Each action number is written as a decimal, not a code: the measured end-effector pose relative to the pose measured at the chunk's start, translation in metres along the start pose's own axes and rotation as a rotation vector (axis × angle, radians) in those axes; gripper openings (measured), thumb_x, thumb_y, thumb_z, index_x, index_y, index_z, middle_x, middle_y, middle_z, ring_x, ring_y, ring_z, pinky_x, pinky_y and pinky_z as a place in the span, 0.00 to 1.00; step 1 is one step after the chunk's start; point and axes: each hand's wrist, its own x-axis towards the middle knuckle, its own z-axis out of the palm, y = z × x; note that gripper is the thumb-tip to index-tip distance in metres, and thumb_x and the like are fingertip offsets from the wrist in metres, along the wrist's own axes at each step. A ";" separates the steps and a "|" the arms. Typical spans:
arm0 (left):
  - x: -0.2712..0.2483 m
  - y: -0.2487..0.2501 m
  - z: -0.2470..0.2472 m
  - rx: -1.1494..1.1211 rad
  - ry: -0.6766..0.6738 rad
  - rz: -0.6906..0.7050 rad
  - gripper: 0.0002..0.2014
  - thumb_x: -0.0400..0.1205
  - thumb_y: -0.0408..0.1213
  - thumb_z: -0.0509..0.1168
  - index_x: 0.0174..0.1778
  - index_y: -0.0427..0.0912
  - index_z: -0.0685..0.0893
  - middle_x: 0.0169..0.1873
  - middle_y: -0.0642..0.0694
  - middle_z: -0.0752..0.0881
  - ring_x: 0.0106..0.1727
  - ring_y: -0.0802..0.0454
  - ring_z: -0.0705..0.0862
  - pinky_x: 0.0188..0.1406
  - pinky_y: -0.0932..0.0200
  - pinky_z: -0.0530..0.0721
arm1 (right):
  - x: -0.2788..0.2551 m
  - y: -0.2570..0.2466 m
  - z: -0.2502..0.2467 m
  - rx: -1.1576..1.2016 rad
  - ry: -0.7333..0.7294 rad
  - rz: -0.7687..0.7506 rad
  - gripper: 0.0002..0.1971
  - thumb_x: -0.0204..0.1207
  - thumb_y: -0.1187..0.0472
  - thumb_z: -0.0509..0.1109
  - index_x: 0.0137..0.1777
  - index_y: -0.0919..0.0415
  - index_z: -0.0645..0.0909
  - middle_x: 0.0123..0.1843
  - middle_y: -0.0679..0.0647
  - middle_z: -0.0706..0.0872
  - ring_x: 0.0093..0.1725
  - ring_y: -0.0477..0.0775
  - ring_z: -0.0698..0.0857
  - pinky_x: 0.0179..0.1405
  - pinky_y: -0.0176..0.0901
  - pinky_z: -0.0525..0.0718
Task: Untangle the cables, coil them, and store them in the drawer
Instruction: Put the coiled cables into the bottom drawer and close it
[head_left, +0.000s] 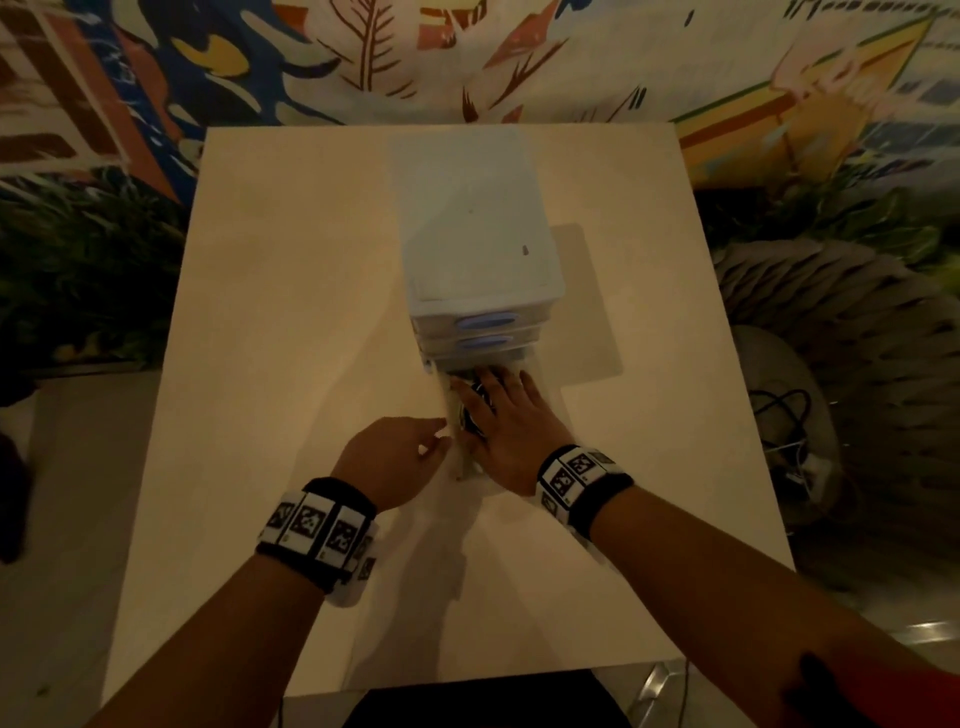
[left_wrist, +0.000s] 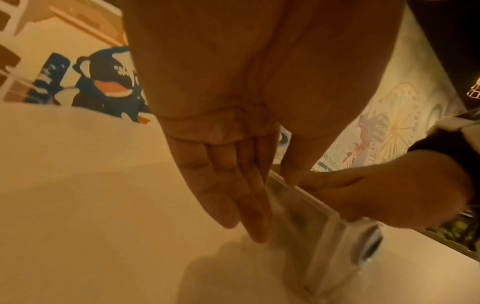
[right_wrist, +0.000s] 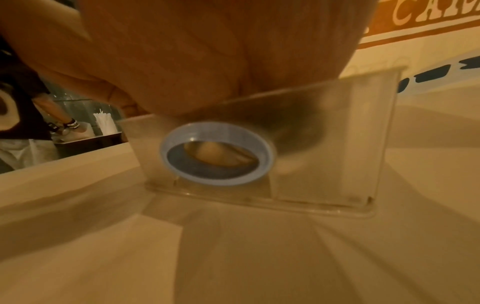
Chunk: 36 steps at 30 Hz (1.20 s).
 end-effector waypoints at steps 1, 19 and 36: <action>-0.001 -0.003 -0.006 0.026 0.043 -0.020 0.20 0.89 0.55 0.57 0.74 0.57 0.82 0.61 0.56 0.89 0.58 0.50 0.87 0.62 0.53 0.83 | 0.000 0.001 0.000 -0.007 -0.003 -0.007 0.33 0.87 0.40 0.46 0.90 0.50 0.47 0.89 0.61 0.57 0.88 0.69 0.55 0.87 0.68 0.50; 0.052 0.001 -0.131 -0.743 0.436 -0.132 0.41 0.78 0.73 0.57 0.85 0.57 0.66 0.76 0.47 0.79 0.73 0.44 0.80 0.73 0.37 0.79 | -0.093 0.021 -0.036 0.449 0.527 0.321 0.06 0.86 0.56 0.64 0.48 0.54 0.80 0.44 0.46 0.80 0.44 0.49 0.79 0.45 0.40 0.75; 0.063 0.020 -0.121 -0.686 0.288 0.001 0.49 0.75 0.73 0.57 0.89 0.53 0.52 0.82 0.45 0.73 0.77 0.42 0.77 0.71 0.36 0.81 | -0.079 -0.049 -0.011 2.361 0.286 1.093 0.07 0.87 0.67 0.62 0.55 0.66 0.83 0.54 0.68 0.88 0.56 0.65 0.87 0.50 0.49 0.92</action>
